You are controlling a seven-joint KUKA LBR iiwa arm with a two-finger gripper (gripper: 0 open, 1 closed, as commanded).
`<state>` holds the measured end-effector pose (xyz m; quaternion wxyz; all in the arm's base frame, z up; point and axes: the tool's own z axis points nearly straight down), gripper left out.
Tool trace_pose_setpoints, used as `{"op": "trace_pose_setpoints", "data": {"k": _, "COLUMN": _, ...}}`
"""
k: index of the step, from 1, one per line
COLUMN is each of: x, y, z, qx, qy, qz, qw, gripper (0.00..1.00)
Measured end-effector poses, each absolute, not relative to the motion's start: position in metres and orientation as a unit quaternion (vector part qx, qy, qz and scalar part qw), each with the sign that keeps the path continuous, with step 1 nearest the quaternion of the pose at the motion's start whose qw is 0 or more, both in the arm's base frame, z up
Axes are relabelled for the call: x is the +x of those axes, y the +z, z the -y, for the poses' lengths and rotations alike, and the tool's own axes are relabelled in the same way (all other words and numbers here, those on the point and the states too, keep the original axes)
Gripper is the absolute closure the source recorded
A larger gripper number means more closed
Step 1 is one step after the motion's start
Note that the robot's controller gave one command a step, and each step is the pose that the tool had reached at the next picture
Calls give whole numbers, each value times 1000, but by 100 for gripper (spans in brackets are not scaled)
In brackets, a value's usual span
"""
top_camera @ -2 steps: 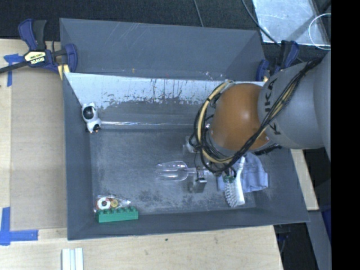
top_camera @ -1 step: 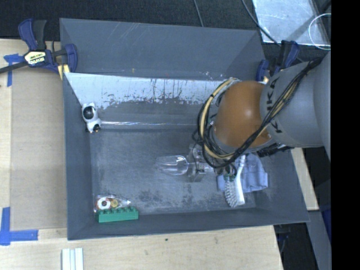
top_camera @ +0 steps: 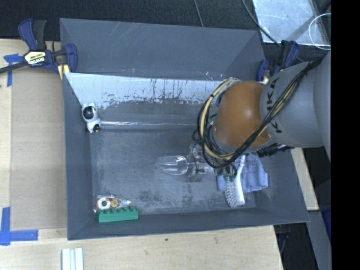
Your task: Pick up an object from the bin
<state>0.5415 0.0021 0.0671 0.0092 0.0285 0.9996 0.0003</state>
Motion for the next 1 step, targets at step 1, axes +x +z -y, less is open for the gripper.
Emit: {"op": "trace_pose_setpoints", "data": {"k": 1, "x": 539, "y": 78, "z": -2, "qx": 29, "qy": 0, "qz": -1000, "qw": 6, "gripper": 100}}
